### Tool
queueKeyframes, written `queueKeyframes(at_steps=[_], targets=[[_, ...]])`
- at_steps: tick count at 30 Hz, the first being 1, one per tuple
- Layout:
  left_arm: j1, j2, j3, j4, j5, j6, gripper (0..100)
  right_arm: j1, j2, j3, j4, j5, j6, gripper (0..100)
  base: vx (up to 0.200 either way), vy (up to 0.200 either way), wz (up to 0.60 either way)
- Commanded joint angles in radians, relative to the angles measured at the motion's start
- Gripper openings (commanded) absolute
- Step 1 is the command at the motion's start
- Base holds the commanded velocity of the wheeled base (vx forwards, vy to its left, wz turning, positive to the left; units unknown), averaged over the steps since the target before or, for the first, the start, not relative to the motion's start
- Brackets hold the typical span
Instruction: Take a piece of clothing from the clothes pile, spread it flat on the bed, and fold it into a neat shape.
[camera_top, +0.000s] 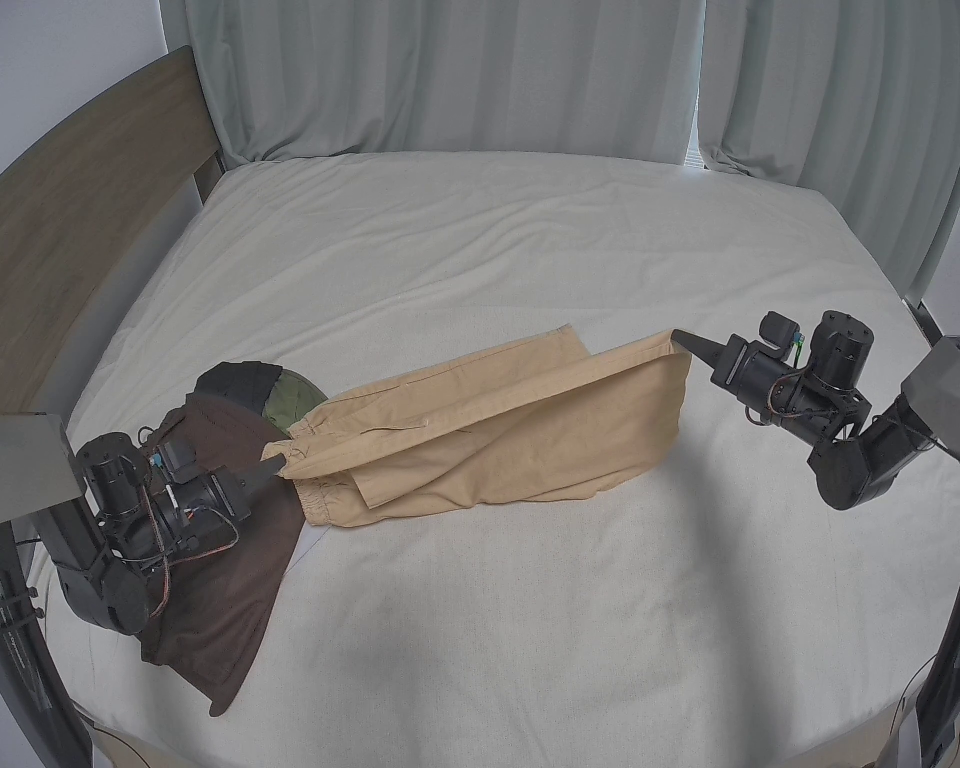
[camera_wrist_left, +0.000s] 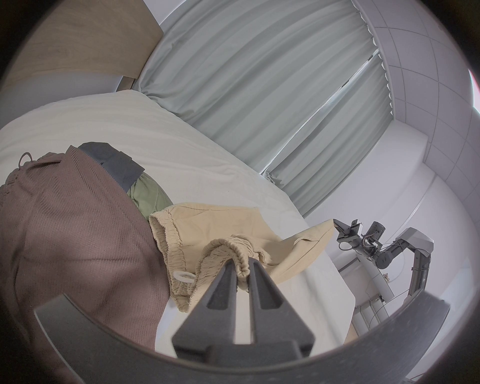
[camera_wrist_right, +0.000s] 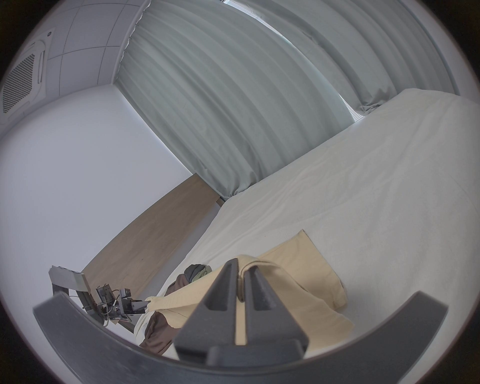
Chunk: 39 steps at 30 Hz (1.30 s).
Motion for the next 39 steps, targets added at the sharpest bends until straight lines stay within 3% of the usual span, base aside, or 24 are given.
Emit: queueKeyframes(at_steps=[1, 12, 39], targets=[[0.005, 0.004, -0.014, -0.001, 0.006, -0.005, 0, 0.011, 0.043, -0.107, 0.069, 0.001, 0.000, 0, 0.000, 0.000, 0.00], [0.012, 0.018, -0.026, -0.001, 0.008, -0.034, 0, 0.020, 0.143, -0.340, 0.244, -0.001, 0.000, 0, 0.000, 0.000, 0.00], [0.028, 0.064, -0.060, -0.003, 0.021, -0.040, 0, 0.043, 0.215, -0.575, 0.405, -0.002, 0.008, 0, 0.000, 0.000, 0.00]])
